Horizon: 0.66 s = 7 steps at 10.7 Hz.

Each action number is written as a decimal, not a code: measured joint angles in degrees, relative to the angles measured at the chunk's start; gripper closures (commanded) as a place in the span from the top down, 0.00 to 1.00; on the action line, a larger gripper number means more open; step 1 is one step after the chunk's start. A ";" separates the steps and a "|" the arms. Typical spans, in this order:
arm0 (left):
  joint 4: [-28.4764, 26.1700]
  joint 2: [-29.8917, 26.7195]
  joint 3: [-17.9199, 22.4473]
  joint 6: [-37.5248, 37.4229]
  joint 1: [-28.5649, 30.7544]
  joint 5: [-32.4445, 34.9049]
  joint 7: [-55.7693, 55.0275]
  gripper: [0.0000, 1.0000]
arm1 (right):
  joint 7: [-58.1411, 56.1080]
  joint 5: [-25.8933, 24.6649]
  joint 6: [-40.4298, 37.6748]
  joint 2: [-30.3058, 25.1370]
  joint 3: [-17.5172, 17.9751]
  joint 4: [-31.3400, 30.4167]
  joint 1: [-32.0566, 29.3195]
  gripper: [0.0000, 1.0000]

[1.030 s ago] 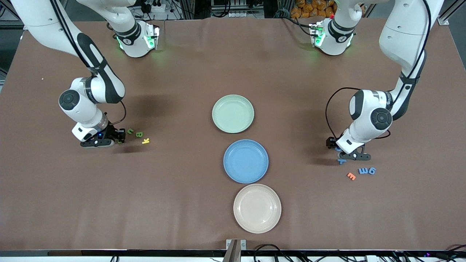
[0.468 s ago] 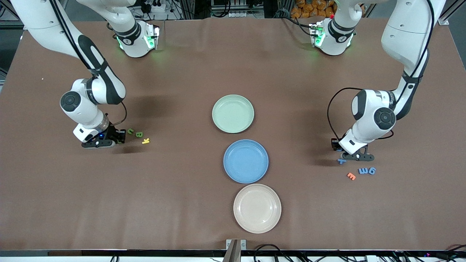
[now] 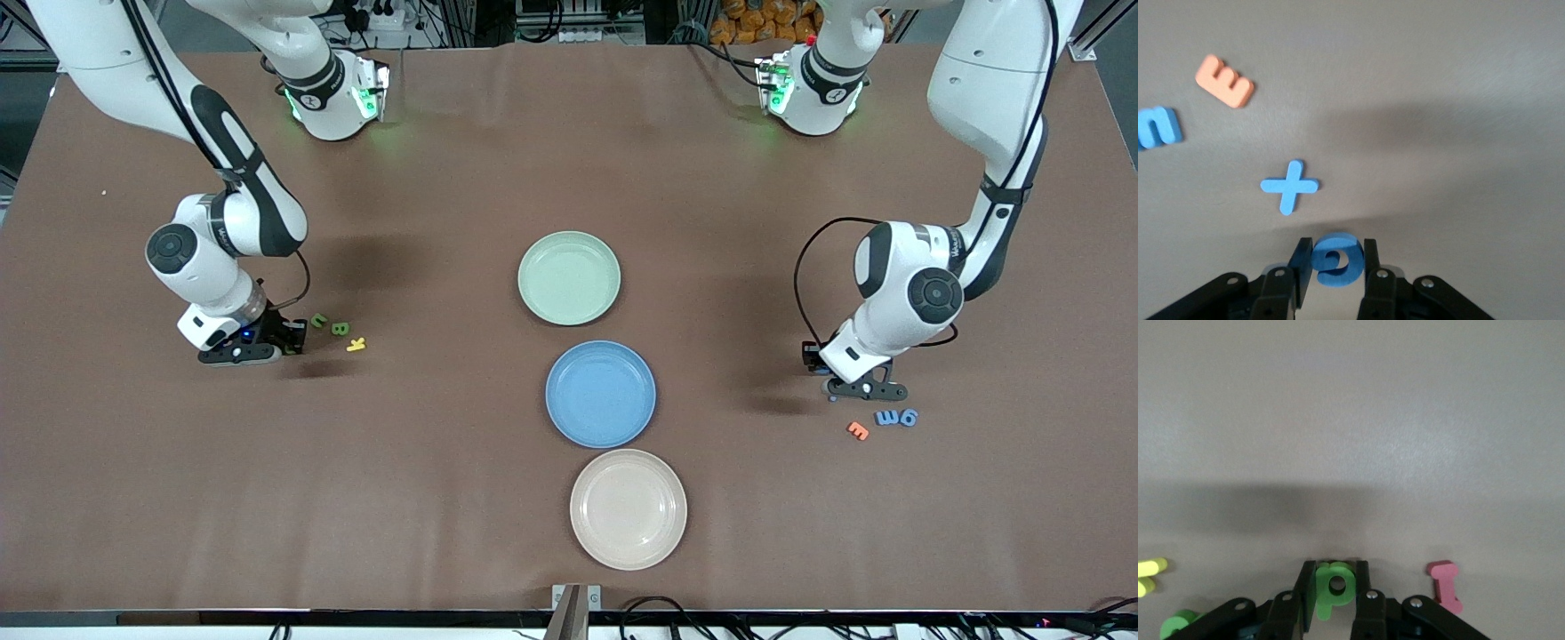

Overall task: Sort letters by color into matching plates
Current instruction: 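Lift green p with the right gripper while the left gripper carries blue e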

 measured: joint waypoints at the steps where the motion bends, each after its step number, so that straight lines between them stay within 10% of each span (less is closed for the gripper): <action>1: 2.26 -0.52 -0.05 -3.79 -0.59 0.00 -1.17 0.00 | 0.08 0.00 -1.76 -0.43 0.01 0.98 0.10 0.00; 7: 7.82 -1.33 -0.42 -8.87 -8.47 0.00 -16.58 0.00 | 19.31 0.06 -23.47 -4.23 4.87 12.52 5.55 0.00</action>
